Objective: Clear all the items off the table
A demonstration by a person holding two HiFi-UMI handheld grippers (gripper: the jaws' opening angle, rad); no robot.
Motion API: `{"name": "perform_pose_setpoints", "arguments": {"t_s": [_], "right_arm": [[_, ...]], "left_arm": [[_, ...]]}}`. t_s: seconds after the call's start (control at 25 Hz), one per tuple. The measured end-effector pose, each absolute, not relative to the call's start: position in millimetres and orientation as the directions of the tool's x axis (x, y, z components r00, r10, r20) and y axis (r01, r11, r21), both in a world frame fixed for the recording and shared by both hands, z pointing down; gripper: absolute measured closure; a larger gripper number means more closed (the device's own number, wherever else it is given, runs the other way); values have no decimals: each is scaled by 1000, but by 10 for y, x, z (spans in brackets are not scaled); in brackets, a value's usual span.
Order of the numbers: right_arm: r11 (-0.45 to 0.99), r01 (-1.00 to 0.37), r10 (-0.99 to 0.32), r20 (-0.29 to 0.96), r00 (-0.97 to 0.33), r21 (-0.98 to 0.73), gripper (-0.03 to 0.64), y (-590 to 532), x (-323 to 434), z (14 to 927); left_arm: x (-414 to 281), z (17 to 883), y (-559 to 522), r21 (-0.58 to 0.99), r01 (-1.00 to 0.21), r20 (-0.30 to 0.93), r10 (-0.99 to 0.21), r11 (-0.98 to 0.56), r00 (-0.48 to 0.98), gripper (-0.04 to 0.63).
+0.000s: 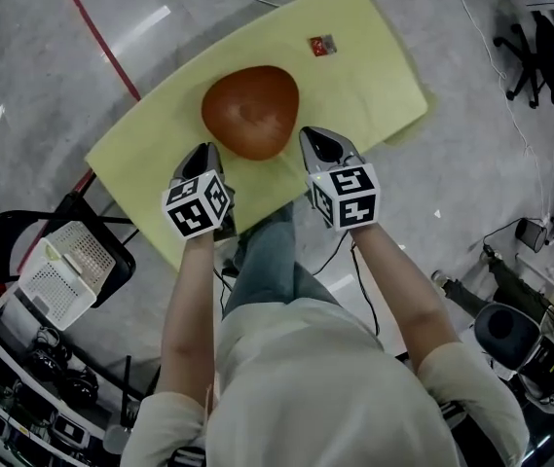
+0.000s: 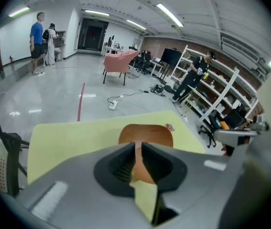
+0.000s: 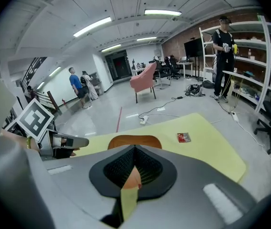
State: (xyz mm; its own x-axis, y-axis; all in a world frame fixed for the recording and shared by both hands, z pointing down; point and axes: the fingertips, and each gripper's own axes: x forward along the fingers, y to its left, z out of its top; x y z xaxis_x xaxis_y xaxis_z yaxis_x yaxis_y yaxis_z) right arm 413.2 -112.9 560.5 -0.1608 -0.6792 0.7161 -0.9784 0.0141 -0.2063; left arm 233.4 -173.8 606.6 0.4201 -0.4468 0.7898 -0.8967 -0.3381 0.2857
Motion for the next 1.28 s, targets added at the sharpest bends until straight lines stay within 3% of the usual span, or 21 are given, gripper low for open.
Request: {"name": "perform_pose_setpoints", "arguments": {"t_s": [0.52,0.72,1.28], "right_arm": [[-37,-986,-624,775,-104,-162,618,-1576,4490,6352],[-36,-987,-595,796,-107,-159,581,-1697,4558,6653],[-51,-988,-542,835,-96,-147,566,-1928,4657,7245]], "left_arm": [[2330,6759,-2011,262,-915,829,-414,-305,376,434],[2365,7025,-2095,258,-918,840,-400,-300,367,405],[2481,7463,-2268,287,-909,847,-364,-301,388,385]]}}
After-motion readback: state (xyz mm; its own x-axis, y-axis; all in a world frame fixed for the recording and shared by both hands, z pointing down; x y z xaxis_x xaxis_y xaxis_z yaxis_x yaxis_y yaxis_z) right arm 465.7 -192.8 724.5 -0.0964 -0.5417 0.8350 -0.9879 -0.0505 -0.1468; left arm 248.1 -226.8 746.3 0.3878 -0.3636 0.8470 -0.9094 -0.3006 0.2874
